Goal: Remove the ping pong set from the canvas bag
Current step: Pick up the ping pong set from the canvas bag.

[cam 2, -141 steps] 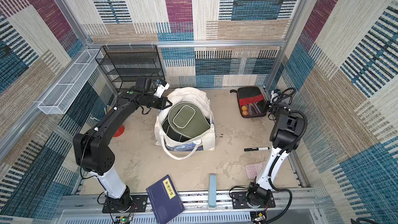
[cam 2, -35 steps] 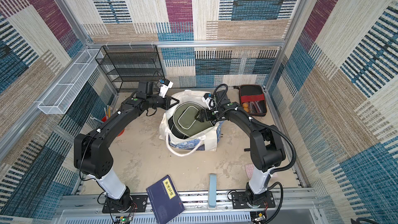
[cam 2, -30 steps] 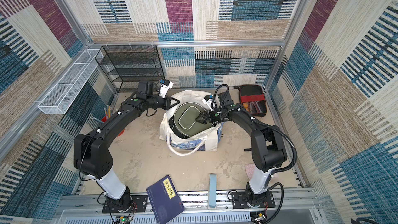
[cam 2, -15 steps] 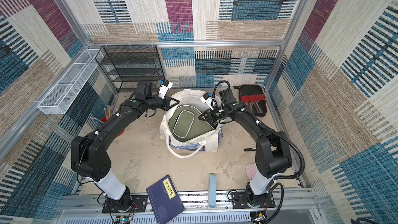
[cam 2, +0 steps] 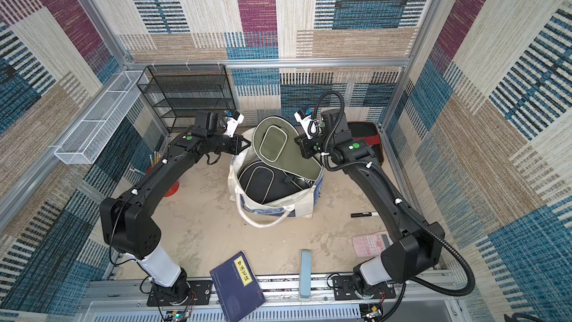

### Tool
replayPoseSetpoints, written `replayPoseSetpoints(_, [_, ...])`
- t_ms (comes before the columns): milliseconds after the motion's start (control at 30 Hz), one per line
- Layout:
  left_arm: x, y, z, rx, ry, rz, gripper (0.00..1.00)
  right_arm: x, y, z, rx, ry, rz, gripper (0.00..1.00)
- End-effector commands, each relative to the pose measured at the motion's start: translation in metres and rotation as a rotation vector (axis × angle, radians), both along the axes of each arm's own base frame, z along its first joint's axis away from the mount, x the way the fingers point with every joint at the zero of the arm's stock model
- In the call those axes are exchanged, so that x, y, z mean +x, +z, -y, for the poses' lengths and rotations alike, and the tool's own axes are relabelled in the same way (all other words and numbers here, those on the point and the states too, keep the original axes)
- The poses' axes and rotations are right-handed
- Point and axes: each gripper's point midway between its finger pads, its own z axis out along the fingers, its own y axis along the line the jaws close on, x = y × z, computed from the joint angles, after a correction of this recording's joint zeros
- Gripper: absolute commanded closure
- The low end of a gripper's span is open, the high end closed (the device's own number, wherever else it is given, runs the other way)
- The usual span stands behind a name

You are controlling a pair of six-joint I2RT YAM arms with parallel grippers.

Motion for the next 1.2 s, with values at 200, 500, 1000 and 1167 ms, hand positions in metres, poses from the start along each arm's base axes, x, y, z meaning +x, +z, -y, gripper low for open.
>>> replayPoseSetpoints(200, [-0.003, -0.018, 0.015, -0.069, -0.037, -0.042, 1.0, -0.015, -0.031, -0.026, 0.009, 0.118, -0.025, 0.95])
replayPoseSetpoints(500, [-0.007, -0.006, 0.021, -0.106, -0.079, 0.007, 1.0, -0.031, -0.081, -0.045, 0.019, 0.273, -0.159, 0.7])
replayPoseSetpoints(1000, [-0.01, 0.005, 0.004, -0.017, -0.032, 0.052, 1.0, -0.034, 0.057, -0.017, 0.077, 0.117, 0.107, 1.0])
replayPoseSetpoints(1167, [-0.008, 0.0, 0.001, 0.008, -0.022, 0.045, 1.0, -0.055, 0.114, 0.009, 0.137, 0.043, 0.192, 1.0])
